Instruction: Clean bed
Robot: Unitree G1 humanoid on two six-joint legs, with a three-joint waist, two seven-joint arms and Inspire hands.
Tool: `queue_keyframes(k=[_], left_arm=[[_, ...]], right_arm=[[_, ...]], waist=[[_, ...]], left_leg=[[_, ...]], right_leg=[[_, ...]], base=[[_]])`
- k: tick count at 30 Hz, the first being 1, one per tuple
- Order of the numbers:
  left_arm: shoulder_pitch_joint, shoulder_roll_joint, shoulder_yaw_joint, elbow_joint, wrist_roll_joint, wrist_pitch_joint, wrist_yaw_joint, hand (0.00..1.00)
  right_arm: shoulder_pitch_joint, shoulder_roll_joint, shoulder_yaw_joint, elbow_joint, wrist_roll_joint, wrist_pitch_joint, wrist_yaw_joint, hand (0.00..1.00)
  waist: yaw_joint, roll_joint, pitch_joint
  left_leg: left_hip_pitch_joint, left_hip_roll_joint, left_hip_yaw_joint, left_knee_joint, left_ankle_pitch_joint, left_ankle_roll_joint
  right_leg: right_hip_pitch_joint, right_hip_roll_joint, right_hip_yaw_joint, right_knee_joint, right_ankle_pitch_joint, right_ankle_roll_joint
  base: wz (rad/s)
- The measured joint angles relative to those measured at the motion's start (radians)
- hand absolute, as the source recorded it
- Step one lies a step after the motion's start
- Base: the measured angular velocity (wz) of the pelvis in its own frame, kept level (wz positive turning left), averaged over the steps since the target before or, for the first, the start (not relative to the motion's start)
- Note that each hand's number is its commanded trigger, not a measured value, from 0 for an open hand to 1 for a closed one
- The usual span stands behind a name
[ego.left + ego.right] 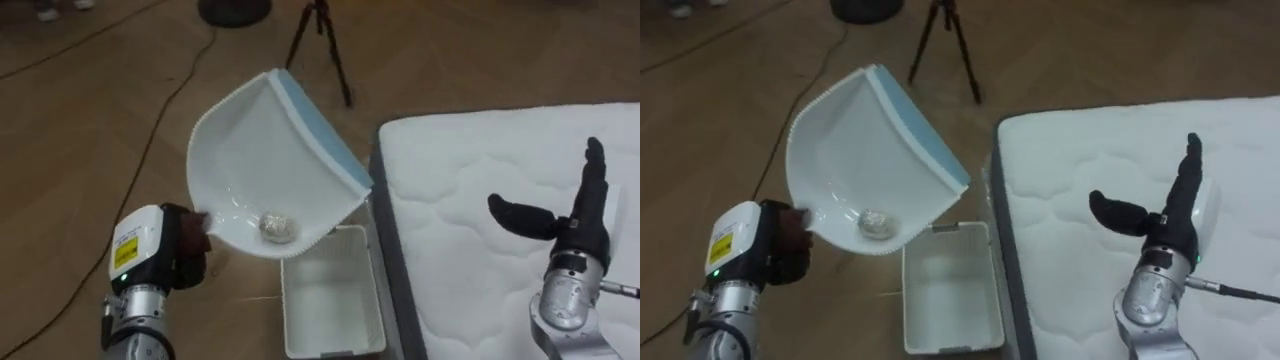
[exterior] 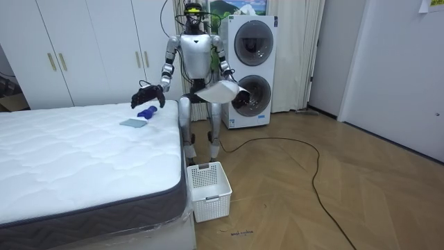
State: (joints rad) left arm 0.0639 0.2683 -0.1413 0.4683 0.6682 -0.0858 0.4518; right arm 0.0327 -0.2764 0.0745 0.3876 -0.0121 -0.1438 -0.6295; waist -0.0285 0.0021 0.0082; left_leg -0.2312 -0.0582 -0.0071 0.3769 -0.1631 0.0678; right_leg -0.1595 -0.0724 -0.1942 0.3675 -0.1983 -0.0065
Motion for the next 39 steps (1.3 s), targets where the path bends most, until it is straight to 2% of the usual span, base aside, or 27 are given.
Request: queue_keyframes(k=[4,6,8,10,12,14,15,17,18,21,23,25,29,31,33,35,37,39], left_arm=[[-0.033,0.002,-0.002,0.042,0.001,0.000,0.001,1.00],[-0.090,0.005,-0.004,0.101,-0.001,-0.001,-0.001,1.00],[-0.126,0.020,-0.020,0.128,-0.004,-0.001,-0.002,1.00],[-0.150,0.024,-0.022,0.168,-0.003,-0.002,-0.003,1.00],[-0.183,0.025,-0.023,0.235,0.003,0.000,-0.004,1.00],[-0.197,0.037,-0.023,0.254,0.003,0.000,-0.004,1.00],[-0.204,0.042,-0.023,0.264,0.003,0.000,-0.004,1.00],[-0.231,0.075,-0.031,0.285,0.023,0.006,-0.003,1.00],[-0.247,0.103,-0.055,0.298,0.024,0.012,-0.002,1.00],[-0.273,0.142,-0.093,0.317,0.042,0.023,-0.003,1.00],[-0.276,0.146,-0.097,0.319,0.070,0.032,-0.002,1.00],[-0.284,0.151,-0.110,0.319,0.089,0.038,-0.005,1.00],[-0.333,0.175,-0.190,0.322,0.113,0.046,-0.034,1.00],[-0.347,0.180,-0.219,0.336,0.153,0.052,-0.042,1.00],[-0.359,0.184,-0.252,0.370,0.170,0.063,-0.057,1.00],[-0.361,0.193,-0.255,0.389,0.171,0.072,-0.071,1.00],[-0.369,0.197,-0.259,0.408,0.171,0.086,-0.081,1.00],[-0.378,0.215,-0.280,0.416,0.178,0.089,-0.100,1.00]], right_arm=[[-0.003,0.000,0.032,0.002,-0.002,0.000,0.017,0.00],[-0.029,-0.001,0.033,0.037,-0.038,0.000,0.022,0.00],[-0.035,-0.001,0.036,0.039,-0.041,0.000,0.022,0.00],[-0.034,-0.001,0.054,0.044,-0.047,0.000,0.026,0.00],[-0.035,0.001,0.064,0.070,-0.067,0.000,0.046,0.00],[-0.040,0.001,0.064,0.075,-0.068,0.000,0.054,0.00],[-0.046,0.001,0.065,0.080,-0.068,0.000,0.057,0.00],[-0.079,0.001,0.072,0.135,-0.081,0.000,0.076,0.00],[-0.090,0.000,0.079,0.159,-0.082,0.000,0.078,0.00],[-0.090,-0.001,0.081,0.168,-0.090,0.000,0.087,0.00],[-0.089,0.000,0.090,0.185,-0.121,0.000,0.087,0.00],[-0.088,-0.003,0.100,0.195,-0.154,0.000,0.087,0.00],[-0.075,-0.005,0.101,0.196,-0.154,0.000,0.108,0.00],[-0.054,-0.017,0.102,0.196,-0.157,0.001,0.118,0.00],[-0.035,-0.048,0.119,0.197,-0.159,0.006,0.125,0.00],[-0.028,-0.050,0.125,0.196,-0.178,0.013,0.126,0.00],[-0.022,-0.053,0.138,0.196,-0.187,0.014,0.129,0.00],[-0.014,-0.053,0.142,0.196,-0.187,0.014,0.132,0.00]], waist=[[0.006,-0.011,0.0122],[0.005,-0.005,0.0241],[0.006,-0.002,0.0258],[0.005,-0.002,0.0258],[0.003,0.007,0.0311],[0.003,0.021,0.0389],[0.001,0.024,0.0404],[-0.014,0.030,0.0407],[-0.026,0.031,0.0409],[-0.036,0.049,0.0417],[-0.055,0.057,0.0410],[-0.079,0.059,0.0409],[-0.112,0.072,0.0408],[-0.115,0.089,0.0414],[-0.135,0.126,0.0411],[-0.137,0.131,0.0408],[-0.158,0.138,0.0419],[-0.165,0.145,0.0418]], left_leg=[[-0.035,-0.007,-0.010,0.019,-0.008,0.003],[-0.080,-0.006,-0.021,0.055,-0.018,0.006],[-0.119,-0.007,-0.024,0.071,-0.019,0.008],[-0.136,-0.010,-0.022,0.072,-0.019,0.009],[-0.147,-0.011,-0.023,0.080,-0.023,0.013],[-0.168,-0.008,-0.024,0.100,-0.031,0.013],[-0.176,-0.008,-0.024,0.106,-0.032,0.014],[-0.205,-0.013,-0.028,0.120,-0.032,0.014],[-0.219,-0.022,-0.031,0.131,-0.032,0.014],[-0.250,-0.024,-0.018,0.146,-0.033,0.017],[-0.262,-0.030,-0.015,0.153,-0.032,0.018],[-0.279,-0.045,-0.011,0.167,-0.032,0.022],[-0.314,-0.065,-0.003,0.197,-0.034,0.025],[-0.313,-0.065,0.001,0.198,-0.035,0.026],[-0.314,-0.067,0.009,0.198,-0.036,0.028],[-0.315,-0.071,0.035,0.191,-0.036,0.028],[-0.320,-0.078,0.043,0.192,-0.036,0.028],[-0.323,-0.077,0.063,0.190,-0.036,0.029]], right_leg=[[-0.022,-0.006,-0.011,0.018,-0.017,0.005],[-0.051,0.002,-0.013,0.034,-0.017,0.006],[-0.091,0.003,-0.010,0.050,-0.016,0.007],[-0.114,0.002,-0.001,0.061,-0.016,0.007],[-0.123,0.001,0.002,0.066,-0.016,0.008],[-0.140,0.005,0.004,0.075,-0.017,0.009],[-0.149,0.004,0.006,0.085,-0.018,0.009],[-0.184,-0.003,0.008,0.117,-0.028,0.012],[-0.202,-0.013,0.008,0.140,-0.041,0.012],[-0.245,-0.019,0.023,0.177,-0.047,0.014],[-0.266,-0.033,0.022,0.201,-0.053,0.014],[-0.295,-0.049,0.025,0.246,-0.076,0.015],[-0.346,-0.069,0.044,0.311,-0.107,0.020],[-0.350,-0.067,0.054,0.313,-0.111,0.022],[-0.355,-0.069,0.059,0.318,-0.112,0.024],[-0.380,-0.080,0.078,0.345,-0.120,0.022],[-0.397,-0.088,0.090,0.369,-0.134,0.024],[-0.410,-0.091,0.103,0.383,-0.142,0.022]], base=[[0.12],[0.10],[0.04],[0.00],[0.00],[0.00],[0.00],[0.11],[0.14],[-0.05],[0.00],[0.08],[0.06],[-0.04],[-0.07],[-0.20],[-0.05],[0.00]])
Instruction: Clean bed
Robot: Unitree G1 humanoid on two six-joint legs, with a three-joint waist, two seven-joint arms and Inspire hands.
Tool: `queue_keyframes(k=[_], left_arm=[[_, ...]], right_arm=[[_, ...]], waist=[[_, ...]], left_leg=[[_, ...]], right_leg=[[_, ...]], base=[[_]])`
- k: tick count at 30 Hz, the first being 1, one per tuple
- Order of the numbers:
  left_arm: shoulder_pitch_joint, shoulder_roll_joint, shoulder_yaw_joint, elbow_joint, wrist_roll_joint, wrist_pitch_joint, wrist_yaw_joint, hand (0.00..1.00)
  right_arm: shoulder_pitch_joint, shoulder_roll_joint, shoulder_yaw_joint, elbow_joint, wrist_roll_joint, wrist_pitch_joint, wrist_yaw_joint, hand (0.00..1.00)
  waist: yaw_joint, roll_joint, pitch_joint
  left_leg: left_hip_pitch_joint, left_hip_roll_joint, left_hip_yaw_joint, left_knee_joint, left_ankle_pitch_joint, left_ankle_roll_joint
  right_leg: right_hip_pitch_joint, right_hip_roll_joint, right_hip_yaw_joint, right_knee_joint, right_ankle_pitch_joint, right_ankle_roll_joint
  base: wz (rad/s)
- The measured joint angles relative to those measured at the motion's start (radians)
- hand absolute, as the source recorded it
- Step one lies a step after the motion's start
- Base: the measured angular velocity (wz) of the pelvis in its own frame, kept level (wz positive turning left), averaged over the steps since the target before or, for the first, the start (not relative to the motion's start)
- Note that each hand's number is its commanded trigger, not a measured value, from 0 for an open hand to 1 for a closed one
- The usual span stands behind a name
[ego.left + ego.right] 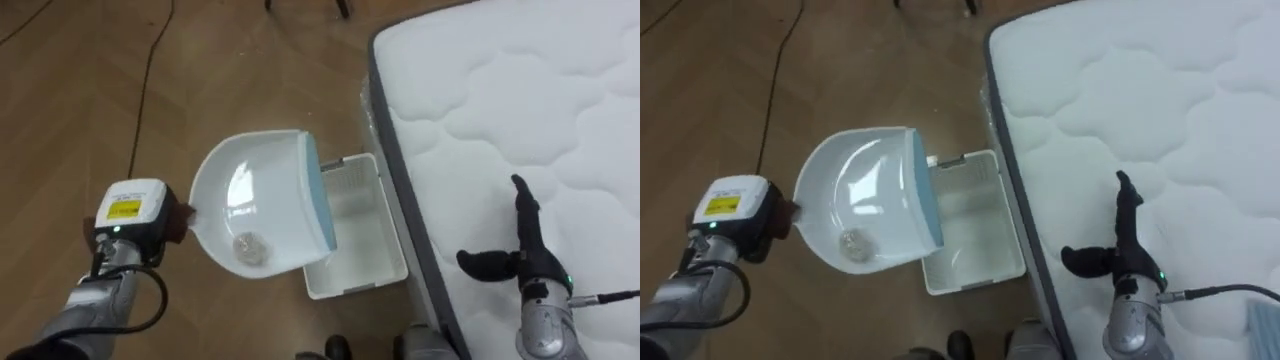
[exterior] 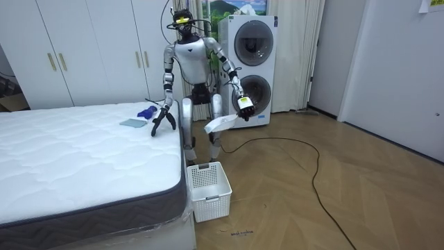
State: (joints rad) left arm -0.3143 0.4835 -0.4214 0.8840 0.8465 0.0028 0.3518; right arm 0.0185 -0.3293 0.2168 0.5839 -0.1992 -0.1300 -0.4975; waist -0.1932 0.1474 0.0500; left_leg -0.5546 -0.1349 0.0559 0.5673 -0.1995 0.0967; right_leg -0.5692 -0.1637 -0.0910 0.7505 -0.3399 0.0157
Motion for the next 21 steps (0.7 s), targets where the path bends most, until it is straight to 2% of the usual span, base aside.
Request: queue_keyframes(k=[1,2,3,5,8,11,16,18,21], left_arm=[[-0.008,0.015,-0.024,0.001,0.006,0.000,-0.014,1.00],[-0.019,0.029,-0.047,0.002,0.017,0.000,-0.022,1.00],[-0.029,0.044,-0.067,0.003,0.020,-0.001,-0.032,1.00],[-0.034,0.064,-0.075,0.004,0.021,0.000,-0.038,1.00],[-0.048,0.097,-0.099,0.003,0.021,0.006,-0.046,1.00],[-0.069,0.131,-0.136,0.010,0.019,0.020,-0.065,1.00],[-0.087,0.165,-0.144,0.031,0.018,0.021,-0.106,1.00],[-0.113,0.177,-0.173,0.042,0.020,0.028,-0.129,1.00],[-0.132,0.195,-0.174,0.042,0.021,0.038,-0.150,1.00]], right_arm=[[-0.001,-0.010,0.000,0.000,-0.001,-0.001,0.000,0.00],[-0.008,-0.023,0.000,0.000,-0.010,-0.003,0.000,0.00],[-0.013,-0.029,0.000,0.000,-0.026,-0.005,0.000,0.00],[-0.013,-0.028,0.000,0.000,-0.056,-0.010,0.000,0.00],[-0.011,-0.033,0.000,-0.005,-0.086,-0.023,-0.004,0.00],[-0.023,-0.034,0.012,-0.021,-0.090,-0.026,-0.012,0.00],[-0.032,-0.040,0.035,-0.050,-0.108,-0.045,-0.014,0.00],[-0.031,-0.050,0.038,-0.057,-0.108,-0.050,-0.014,0.00],[-0.032,-0.054,0.038,-0.078,-0.113,-0.050,-0.012,0.00]], waist=[[-0.009,0.017,0.0001],[-0.025,0.041,0.0040],[-0.033,0.052,0.0054],[-0.049,0.061,0.0050],[-0.063,0.082,0.0107],[-0.072,0.094,0.0117],[-0.102,0.123,0.0137],[-0.106,0.139,0.0141],[-0.107,0.142,0.0138]], left_leg=[[-0.008,0.001,0.003,0.002,0.000,0.000],[-0.014,0.002,0.006,0.002,-0.001,0.001],[-0.010,0.002,0.026,-0.004,0.000,0.004],[-0.002,0.000,0.044,-0.007,-0.003,0.010],[0.007,-0.002,0.055,-0.016,-0.004,0.011],[0.003,-0.003,0.081,-0.023,-0.004,0.010],[0.003,-0.003,0.102,-0.036,-0.004,0.010],[-0.006,-0.003,0.106,-0.039,-0.004,0.009],[-0.016,-0.003,0.120,-0.040,-0.004,0.009]], right_leg=[[-0.006,0.002,0.001,0.000,0.000,0.000],[-0.008,-0.001,-0.006,-0.002,-0.001,0.002],[-0.012,-0.008,-0.002,0.007,-0.006,0.003],[-0.013,-0.011,0.010,0.024,-0.020,0.007],[-0.016,-0.015,0.017,0.032,-0.026,0.005],[-0.045,-0.015,0.047,0.053,-0.033,0.003],[-0.064,-0.011,0.073,0.063,-0.037,0.002],[-0.076,-0.010,0.076,0.064,-0.039,0.003],[-0.097,-0.009,0.091,0.072,-0.039,0.003]], base=[[0.06],[0.08],[0.08],[0.00],[-0.04],[-0.15],[-0.12],[0.00],[-0.08]])
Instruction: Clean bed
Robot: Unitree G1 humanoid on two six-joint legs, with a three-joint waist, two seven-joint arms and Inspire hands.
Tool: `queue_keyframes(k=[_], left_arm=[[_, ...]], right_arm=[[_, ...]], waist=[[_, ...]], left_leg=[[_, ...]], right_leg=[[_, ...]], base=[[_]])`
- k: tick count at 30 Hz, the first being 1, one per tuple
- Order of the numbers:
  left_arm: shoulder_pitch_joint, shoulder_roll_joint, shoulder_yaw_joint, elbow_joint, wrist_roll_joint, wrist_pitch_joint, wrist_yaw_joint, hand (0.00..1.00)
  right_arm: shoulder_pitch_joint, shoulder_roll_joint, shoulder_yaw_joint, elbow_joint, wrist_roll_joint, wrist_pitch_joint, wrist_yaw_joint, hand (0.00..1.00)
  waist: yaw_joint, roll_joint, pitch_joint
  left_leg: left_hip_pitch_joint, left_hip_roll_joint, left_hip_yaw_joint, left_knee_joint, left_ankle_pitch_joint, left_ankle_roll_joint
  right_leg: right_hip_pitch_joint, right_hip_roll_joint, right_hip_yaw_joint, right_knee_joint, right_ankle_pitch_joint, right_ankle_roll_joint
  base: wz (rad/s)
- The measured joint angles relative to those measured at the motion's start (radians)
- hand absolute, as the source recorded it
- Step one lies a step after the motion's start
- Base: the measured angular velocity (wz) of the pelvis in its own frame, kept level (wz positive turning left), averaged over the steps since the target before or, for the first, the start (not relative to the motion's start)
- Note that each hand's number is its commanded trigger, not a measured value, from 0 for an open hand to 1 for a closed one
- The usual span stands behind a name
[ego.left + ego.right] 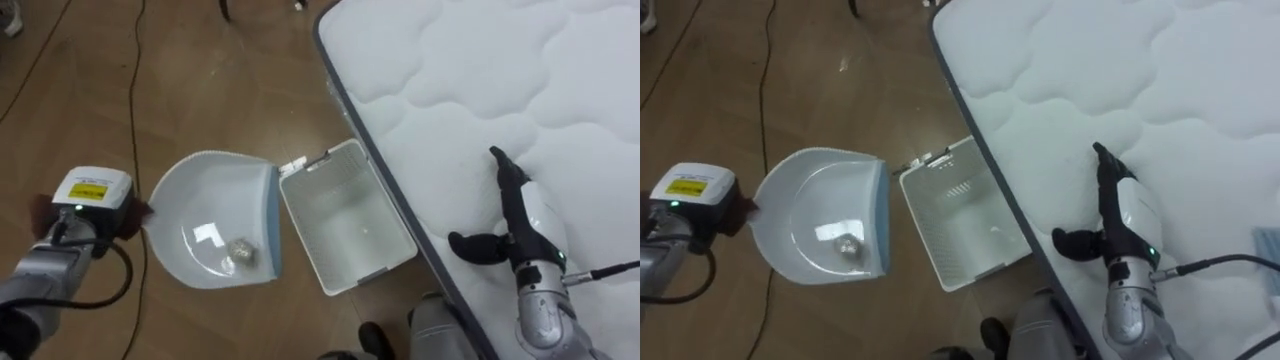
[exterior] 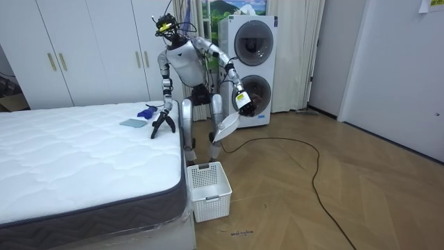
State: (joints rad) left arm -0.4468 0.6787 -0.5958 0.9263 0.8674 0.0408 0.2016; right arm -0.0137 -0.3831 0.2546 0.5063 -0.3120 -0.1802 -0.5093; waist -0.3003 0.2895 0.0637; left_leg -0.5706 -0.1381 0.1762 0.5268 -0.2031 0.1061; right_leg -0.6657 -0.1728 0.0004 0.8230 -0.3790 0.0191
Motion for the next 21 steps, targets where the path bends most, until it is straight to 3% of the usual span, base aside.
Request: queue_keyframes(k=[3,7,11,15,21], left_arm=[[-0.007,0.022,0.000,-0.001,0.001,0.012,-0.021,1.00],[-0.023,0.028,-0.001,-0.001,-0.001,0.043,-0.048,1.00],[-0.061,0.033,-0.018,0.001,-0.001,0.044,-0.089,1.00],[-0.105,0.052,-0.039,0.003,0.000,0.045,-0.127,1.00],[-0.114,0.057,-0.039,0.006,0.000,0.045,-0.158,1.00]], right_arm=[[0.001,-0.003,0.000,-0.011,-0.008,-0.002,0.005,0.00],[0.002,-0.003,0.000,-0.012,-0.007,-0.002,0.004,0.00],[0.000,-0.003,0.001,-0.018,-0.008,0.007,0.007,0.00],[0.000,-0.003,0.001,-0.030,-0.007,0.019,0.012,0.00],[0.005,-0.007,-0.001,-0.053,-0.004,0.018,0.022,0.00]], waist=[[-0.003,0.000,0.0000],[-0.007,0.000,0.0002],[-0.006,0.000,0.0003],[-0.006,0.004,0.0024],[-0.011,0.020,0.0098]], left_leg=[[0.000,-0.003,0.014,-0.008,0.000,0.000],[0.001,-0.007,0.015,-0.009,0.000,0.000],[-0.001,0.004,0.042,-0.004,-0.004,0.006],[-0.002,0.004,0.042,-0.004,-0.004,0.006],[0.003,0.004,0.046,-0.009,-0.004,0.006]], right_leg=[[-0.012,-0.001,0.016,0.009,-0.002,0.003],[-0.013,-0.005,0.017,0.014,-0.008,0.003],[-0.015,-0.003,0.018,0.013,-0.008,0.003],[-0.016,-0.003,0.019,0.013,-0.008,0.004],[-0.015,-0.001,0.024,0.014,-0.008,0.004]], base=[[-0.10],[0.01],[0.00],[-0.01],[0.00]])
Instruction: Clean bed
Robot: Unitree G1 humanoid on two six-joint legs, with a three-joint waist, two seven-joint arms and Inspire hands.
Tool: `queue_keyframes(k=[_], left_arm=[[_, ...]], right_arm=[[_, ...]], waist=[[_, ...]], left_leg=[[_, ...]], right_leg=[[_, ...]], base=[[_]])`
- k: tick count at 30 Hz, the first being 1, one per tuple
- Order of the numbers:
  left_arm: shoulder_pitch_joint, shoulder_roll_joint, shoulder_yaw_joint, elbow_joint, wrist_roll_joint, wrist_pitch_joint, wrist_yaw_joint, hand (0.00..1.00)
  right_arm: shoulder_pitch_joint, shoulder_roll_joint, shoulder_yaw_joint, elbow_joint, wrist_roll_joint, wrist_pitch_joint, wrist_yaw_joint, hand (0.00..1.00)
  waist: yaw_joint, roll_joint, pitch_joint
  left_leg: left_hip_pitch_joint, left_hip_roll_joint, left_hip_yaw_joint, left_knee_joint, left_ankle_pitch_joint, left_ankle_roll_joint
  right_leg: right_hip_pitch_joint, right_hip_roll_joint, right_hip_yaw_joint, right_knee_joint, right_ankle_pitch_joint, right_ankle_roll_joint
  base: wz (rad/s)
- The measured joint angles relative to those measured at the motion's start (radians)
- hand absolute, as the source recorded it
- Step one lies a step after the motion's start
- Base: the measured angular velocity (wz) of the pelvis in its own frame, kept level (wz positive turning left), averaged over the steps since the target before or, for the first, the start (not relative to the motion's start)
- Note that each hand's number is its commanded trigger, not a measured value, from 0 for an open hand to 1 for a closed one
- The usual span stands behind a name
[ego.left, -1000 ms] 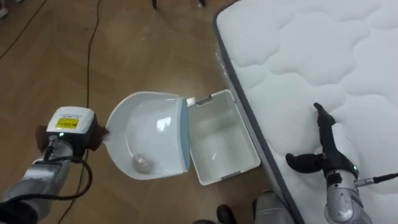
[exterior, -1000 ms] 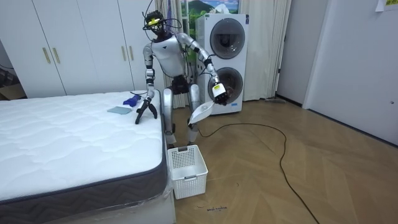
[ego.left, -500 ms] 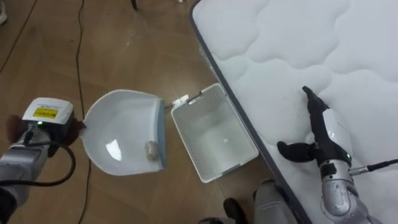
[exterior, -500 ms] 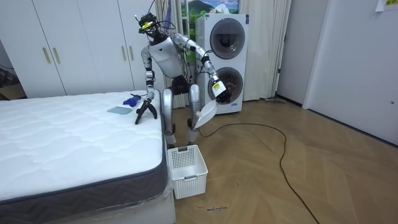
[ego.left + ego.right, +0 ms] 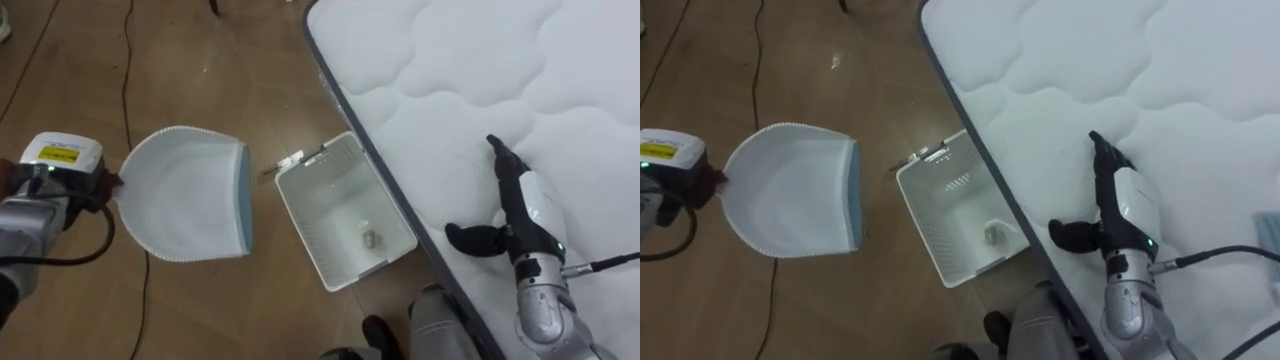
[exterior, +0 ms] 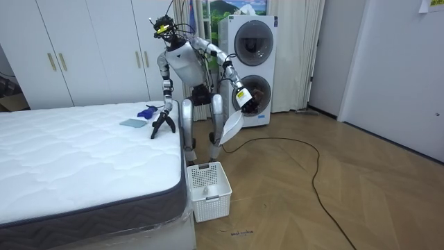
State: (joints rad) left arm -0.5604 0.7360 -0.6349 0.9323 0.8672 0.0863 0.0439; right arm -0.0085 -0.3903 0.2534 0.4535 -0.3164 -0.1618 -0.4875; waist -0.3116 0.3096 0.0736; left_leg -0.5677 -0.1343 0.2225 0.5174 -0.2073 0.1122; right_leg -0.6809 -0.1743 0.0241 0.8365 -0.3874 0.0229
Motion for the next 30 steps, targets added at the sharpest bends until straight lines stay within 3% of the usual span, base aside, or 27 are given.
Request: queue_keyframes(k=[17,21,24,26,30], left_arm=[[-0.006,0.000,-0.011,0.002,0.006,0.000,-0.033,1.00],[-0.012,0.000,-0.037,0.006,-0.028,-0.003,-0.005,1.00],[-0.009,-0.002,-0.036,0.004,-0.069,-0.008,0.026,1.00],[-0.008,-0.004,-0.035,-0.007,-0.096,-0.010,0.040,1.00],[0.040,-0.006,0.009,-0.042,-0.123,-0.047,0.059,1.00]], right_arm=[[0.003,-0.004,0.001,0.001,0.013,-0.001,0.017,0.00],[-0.004,-0.007,0.001,0.019,0.036,-0.024,0.014,0.00],[-0.007,-0.010,0.000,0.037,0.041,-0.035,0.022,0.00],[-0.008,-0.015,0.000,0.037,0.041,-0.037,0.024,0.00],[-0.003,-0.021,0.000,0.051,0.046,-0.047,0.033,0.00]], waist=[[-0.015,0.002,-0.0003],[-0.016,-0.001,0.0016],[-0.013,-0.015,0.0122],[-0.009,-0.015,0.0121],[0.027,-0.038,0.0061]], left_leg=[[0.007,0.002,0.003,0.000,0.000,0.000],[0.025,0.002,0.004,0.001,0.000,0.001],[0.057,0.005,0.019,0.001,-0.005,0.001],[0.060,0.007,0.021,0.005,-0.007,0.001],[0.078,0.037,0.048,0.042,-0.039,-0.007]], right_leg=[[0.011,-0.001,-0.003,-0.005,0.000,0.000],[0.026,0.000,0.000,-0.005,0.000,0.000],[0.049,0.001,0.009,-0.002,-0.003,-0.002],[0.052,0.005,0.010,-0.003,-0.003,-0.002],[0.065,0.042,0.046,-0.001,-0.001,-0.003]], base=[[0.00],[0.00],[-0.11],[-0.12],[-0.38]])
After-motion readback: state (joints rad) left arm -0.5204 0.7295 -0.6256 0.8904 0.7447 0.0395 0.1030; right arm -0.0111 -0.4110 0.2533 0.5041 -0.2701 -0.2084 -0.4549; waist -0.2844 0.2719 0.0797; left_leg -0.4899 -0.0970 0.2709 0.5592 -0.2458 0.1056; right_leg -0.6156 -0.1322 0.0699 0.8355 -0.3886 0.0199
